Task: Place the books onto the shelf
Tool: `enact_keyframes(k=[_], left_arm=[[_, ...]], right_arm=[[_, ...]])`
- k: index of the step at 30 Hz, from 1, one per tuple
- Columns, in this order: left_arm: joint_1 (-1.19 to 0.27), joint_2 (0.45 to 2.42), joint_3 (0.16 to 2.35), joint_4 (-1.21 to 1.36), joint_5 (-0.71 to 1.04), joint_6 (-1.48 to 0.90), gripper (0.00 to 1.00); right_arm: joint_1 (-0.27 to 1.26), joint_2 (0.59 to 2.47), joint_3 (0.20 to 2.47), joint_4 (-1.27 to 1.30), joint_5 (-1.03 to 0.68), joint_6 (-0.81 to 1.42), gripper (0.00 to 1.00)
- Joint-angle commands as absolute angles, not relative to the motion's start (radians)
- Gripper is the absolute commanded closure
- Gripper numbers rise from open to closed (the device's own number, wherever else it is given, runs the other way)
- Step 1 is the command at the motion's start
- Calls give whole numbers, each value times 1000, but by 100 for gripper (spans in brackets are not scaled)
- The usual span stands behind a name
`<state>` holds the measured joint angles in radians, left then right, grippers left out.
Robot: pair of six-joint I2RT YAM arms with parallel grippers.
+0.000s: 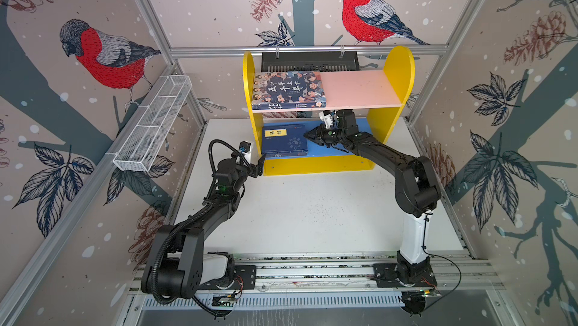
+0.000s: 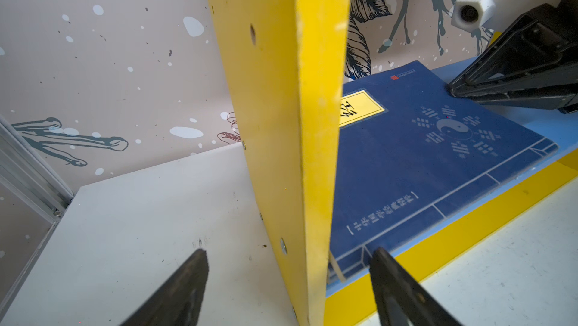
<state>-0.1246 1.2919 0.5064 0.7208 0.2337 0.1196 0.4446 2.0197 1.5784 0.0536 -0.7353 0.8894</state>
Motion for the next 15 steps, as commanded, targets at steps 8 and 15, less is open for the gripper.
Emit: enact_keyframes(k=[8,15], left_arm=[[-124,1304,519,772,231,140,19],[-124,1287,505,762,232,132,18]], right_arm=[[442,2025,1587,69,-744,885,85],[438,2026,1584,70,-745,884,83]])
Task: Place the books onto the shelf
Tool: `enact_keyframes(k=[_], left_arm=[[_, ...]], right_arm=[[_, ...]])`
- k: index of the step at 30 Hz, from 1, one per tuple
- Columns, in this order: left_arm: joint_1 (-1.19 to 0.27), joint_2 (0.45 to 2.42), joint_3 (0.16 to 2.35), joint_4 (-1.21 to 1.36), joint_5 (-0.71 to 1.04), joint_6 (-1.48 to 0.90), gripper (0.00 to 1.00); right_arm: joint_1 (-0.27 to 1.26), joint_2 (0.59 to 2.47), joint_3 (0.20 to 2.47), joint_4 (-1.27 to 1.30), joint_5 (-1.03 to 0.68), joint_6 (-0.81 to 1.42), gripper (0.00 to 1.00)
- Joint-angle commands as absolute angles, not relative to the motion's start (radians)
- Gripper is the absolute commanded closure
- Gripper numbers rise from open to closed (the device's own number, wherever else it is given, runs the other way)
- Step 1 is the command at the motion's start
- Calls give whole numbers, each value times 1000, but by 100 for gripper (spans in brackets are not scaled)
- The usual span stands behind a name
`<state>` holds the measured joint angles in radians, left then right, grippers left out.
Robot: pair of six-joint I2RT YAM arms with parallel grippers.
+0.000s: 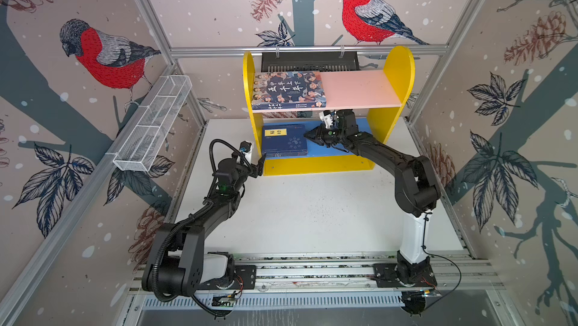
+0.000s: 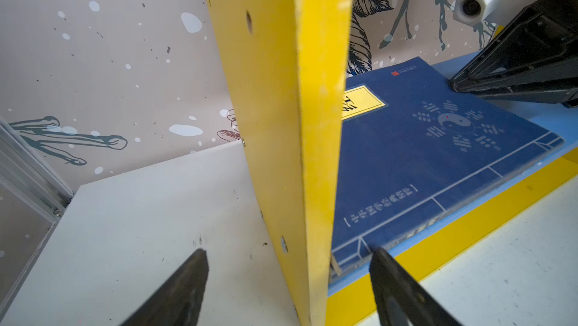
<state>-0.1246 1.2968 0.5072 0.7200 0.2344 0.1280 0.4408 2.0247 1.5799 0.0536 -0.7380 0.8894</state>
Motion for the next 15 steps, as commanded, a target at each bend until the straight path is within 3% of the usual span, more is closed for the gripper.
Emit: enact_keyframes(k=[1,10,15], left_arm=[[-124,1280,506,753,230,127,17],[-123,1187,555,544,229,69,14],[-123,1135,599,374,244,26,11]], right_arm=[[438,2024,1585,69,-743,884,80],[419,1942,1524,87,-698,874,60],[403,1884,1450,116,-683,883,54]])
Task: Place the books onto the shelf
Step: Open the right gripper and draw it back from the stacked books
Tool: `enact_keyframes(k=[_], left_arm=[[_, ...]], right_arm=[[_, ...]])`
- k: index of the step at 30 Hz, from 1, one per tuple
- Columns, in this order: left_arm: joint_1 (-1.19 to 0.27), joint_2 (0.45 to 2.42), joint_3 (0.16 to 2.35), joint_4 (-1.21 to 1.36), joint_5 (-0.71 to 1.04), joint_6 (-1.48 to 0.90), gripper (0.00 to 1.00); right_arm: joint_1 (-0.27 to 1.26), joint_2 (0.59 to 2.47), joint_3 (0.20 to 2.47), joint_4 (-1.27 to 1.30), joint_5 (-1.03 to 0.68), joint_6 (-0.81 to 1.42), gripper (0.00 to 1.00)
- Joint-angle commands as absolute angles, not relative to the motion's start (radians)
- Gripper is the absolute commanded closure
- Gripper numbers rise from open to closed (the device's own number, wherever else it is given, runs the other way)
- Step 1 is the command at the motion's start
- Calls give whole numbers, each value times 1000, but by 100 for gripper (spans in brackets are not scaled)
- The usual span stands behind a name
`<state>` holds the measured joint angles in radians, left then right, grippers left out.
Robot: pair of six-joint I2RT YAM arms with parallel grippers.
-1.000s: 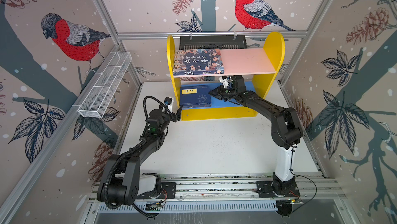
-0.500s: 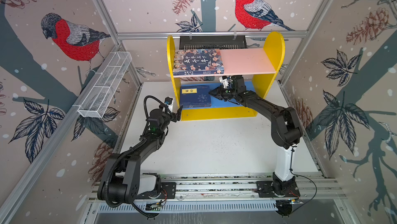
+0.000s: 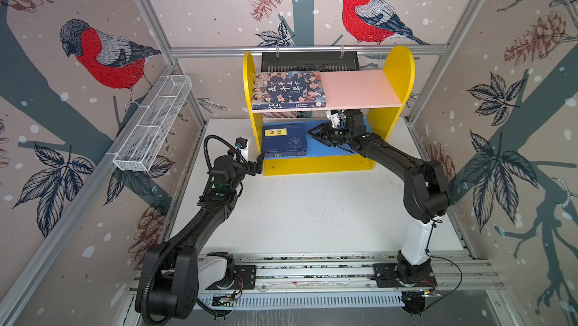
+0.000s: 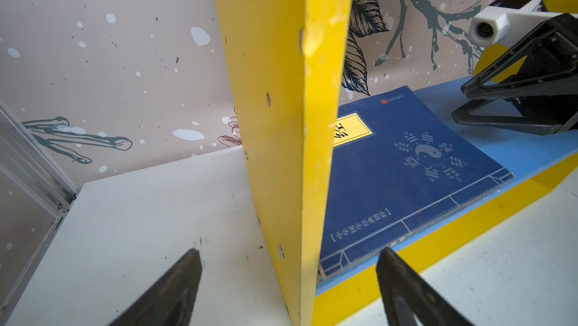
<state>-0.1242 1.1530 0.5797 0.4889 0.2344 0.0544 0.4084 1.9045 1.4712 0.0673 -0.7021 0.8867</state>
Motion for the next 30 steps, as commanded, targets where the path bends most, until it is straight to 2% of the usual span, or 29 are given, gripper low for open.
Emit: enact_keyframes(k=[1,7,13,24,30], left_arm=[[-123,1123,603,345,243,20,10],[-123,1068,582,302,286,54,10],[-124,1127,561,378,281,89,10],[-124,1211,545,550,261,83,11],[-125,1242,548,574,263,78,11]], right_arm=[[402,1874,1438,118,-684,882,54],[408,1812,1372,122,-672,863,56],[432,1759,1321,94,-641,821,57],[564,1670,1293,-67,-343,640,57],[576,1645,1250,-48,-284,628,57]])
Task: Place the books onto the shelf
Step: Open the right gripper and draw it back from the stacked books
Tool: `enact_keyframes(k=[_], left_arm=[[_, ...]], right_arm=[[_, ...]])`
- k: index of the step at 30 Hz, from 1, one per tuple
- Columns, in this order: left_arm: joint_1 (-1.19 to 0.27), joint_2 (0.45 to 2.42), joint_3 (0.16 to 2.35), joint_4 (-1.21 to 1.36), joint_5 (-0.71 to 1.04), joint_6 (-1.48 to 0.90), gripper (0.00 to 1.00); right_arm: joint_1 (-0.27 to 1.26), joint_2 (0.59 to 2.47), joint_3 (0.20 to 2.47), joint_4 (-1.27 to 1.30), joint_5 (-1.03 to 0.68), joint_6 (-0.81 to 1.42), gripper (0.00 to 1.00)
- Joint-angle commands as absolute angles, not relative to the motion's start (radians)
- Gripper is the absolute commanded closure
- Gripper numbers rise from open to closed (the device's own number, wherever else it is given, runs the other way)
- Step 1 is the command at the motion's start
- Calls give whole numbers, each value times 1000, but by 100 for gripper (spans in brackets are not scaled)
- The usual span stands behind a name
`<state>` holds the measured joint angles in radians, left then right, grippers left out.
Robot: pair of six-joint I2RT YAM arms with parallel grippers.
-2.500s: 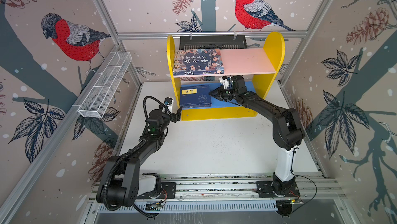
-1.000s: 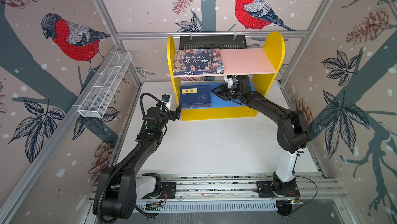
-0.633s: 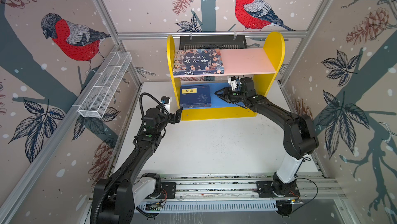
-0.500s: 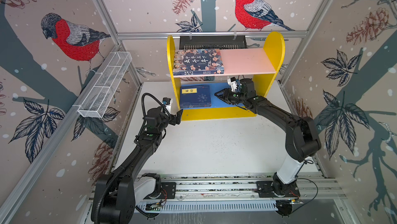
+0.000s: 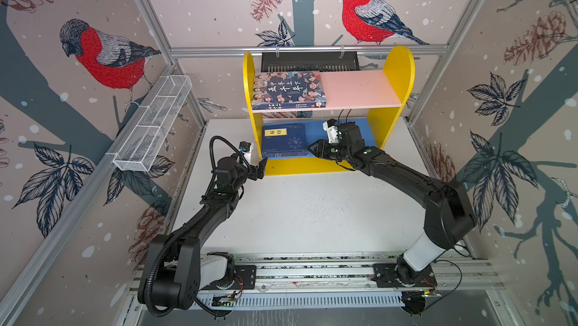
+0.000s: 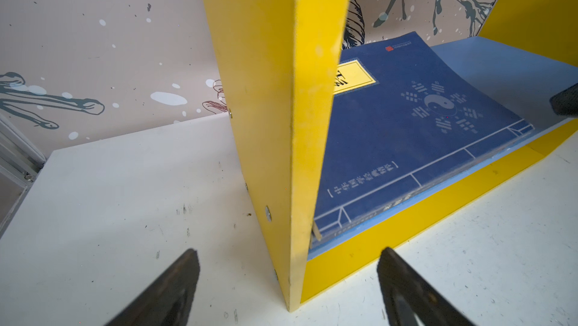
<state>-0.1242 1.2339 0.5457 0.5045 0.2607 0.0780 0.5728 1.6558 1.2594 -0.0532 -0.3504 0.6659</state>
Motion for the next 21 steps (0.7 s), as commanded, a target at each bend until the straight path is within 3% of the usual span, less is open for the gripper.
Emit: enact_keyframes(k=[1,21], left_arm=[[-124,1244,547,578,264,78,11],[-124,1264,541,594,250,68,11]], right_arm=[[577,1644,1248,-47,-283,625,57],[618,1662,1247,-76,-265,561,58]])
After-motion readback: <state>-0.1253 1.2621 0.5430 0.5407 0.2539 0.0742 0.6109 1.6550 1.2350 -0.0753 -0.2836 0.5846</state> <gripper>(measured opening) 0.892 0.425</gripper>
